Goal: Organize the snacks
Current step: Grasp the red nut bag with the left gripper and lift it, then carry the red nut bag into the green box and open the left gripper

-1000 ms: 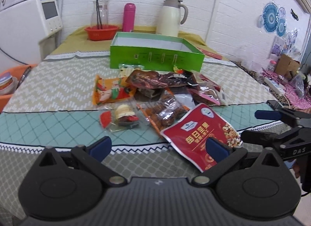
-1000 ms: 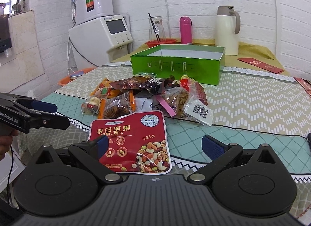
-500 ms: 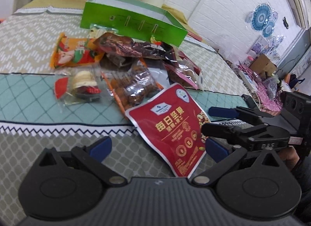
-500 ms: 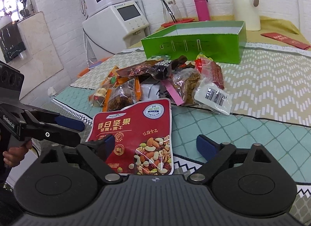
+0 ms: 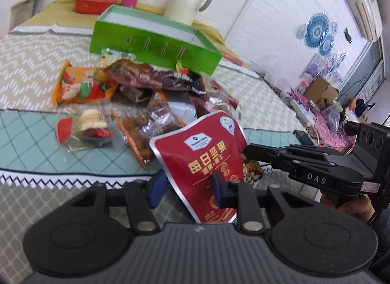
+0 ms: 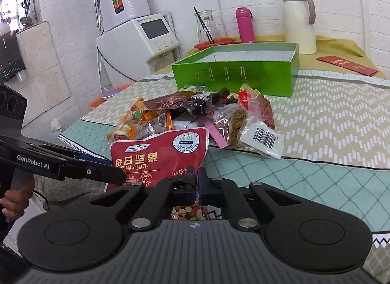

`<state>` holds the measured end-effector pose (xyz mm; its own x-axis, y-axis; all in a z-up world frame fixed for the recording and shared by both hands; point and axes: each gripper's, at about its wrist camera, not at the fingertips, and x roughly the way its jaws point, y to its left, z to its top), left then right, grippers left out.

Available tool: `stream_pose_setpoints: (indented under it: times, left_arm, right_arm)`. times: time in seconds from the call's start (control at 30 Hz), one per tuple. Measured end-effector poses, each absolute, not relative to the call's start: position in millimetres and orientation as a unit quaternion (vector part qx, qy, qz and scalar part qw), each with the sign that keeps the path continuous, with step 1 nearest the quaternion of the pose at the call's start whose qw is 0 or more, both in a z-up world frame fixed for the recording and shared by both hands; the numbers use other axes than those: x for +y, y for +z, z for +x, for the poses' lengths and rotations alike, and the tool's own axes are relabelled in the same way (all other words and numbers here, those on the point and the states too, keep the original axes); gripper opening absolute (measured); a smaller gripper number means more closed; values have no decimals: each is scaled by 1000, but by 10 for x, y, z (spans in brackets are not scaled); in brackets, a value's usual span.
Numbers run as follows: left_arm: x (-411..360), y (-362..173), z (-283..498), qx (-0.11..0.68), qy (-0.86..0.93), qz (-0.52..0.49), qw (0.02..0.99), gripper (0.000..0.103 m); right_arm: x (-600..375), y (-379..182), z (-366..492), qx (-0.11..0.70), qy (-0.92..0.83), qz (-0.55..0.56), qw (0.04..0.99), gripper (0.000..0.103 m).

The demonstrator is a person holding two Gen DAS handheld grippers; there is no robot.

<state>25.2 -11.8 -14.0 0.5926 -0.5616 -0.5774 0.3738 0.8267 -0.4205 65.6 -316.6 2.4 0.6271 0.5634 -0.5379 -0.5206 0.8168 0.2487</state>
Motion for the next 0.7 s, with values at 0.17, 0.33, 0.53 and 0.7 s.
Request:
stream_pose_setpoints:
  times: [0.17, 0.33, 0.53, 0.7]
  left_arm:
    - [-109, 166, 306, 322, -273, -123, 898, 23]
    - [-106, 467, 738, 283, -266, -130, 912, 22]
    - [-144, 770, 1407, 260, -261, -140, 919, 22]
    - [-171, 899, 2034, 253, -241, -148, 925, 22]
  right_arm:
    - [-3170, 312, 651, 255, 298, 27, 920, 5]
    - [-3132, 592, 988, 207, 292, 21, 934, 5]
    - [-3119, 767, 1642, 185, 271, 36, 944, 5]
    - [-3069, 794, 2168, 178, 252, 48, 950, 5]
